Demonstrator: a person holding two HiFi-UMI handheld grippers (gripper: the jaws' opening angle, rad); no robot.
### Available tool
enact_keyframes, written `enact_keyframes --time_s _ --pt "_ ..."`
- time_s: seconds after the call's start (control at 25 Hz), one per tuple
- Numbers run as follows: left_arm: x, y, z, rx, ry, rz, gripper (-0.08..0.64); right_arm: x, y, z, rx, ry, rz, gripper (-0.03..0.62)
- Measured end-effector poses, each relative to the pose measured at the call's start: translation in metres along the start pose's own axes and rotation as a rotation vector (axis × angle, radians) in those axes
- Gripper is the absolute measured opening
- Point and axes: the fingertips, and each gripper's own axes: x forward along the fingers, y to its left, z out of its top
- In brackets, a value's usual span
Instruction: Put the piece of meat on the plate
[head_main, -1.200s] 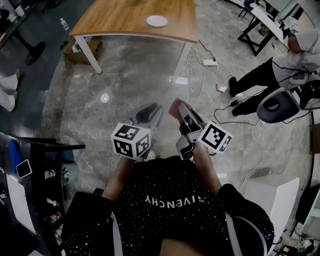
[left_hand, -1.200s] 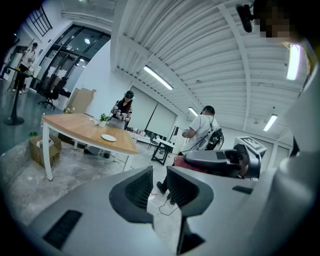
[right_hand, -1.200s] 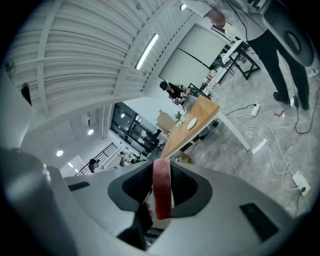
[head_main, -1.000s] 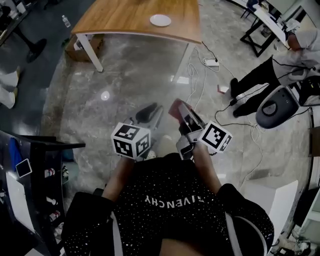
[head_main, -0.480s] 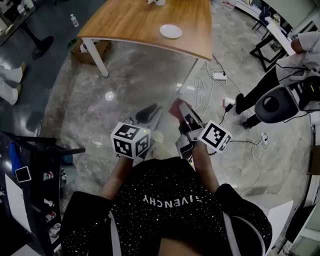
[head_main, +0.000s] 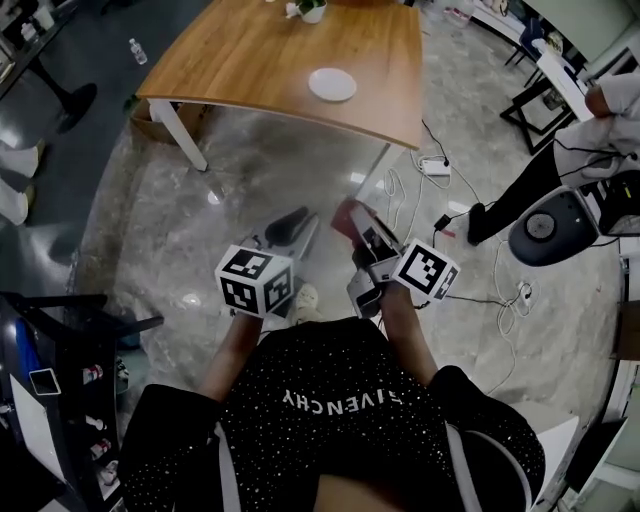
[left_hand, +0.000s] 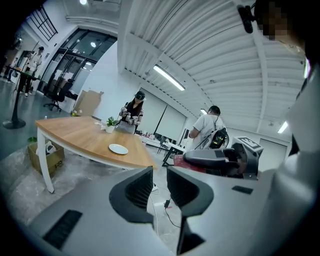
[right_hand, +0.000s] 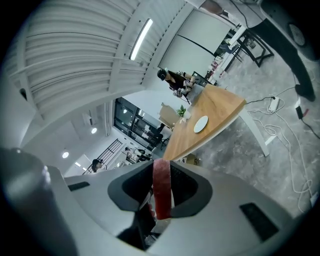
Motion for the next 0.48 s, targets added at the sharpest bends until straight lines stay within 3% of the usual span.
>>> enact_keyframes --time_s 0.48 --pt "0.059 0.020 0.005 0.000 0.013 0.012 0.094 0.028 -0.042 0.042 0.034 -0.009 -0.010 0.098"
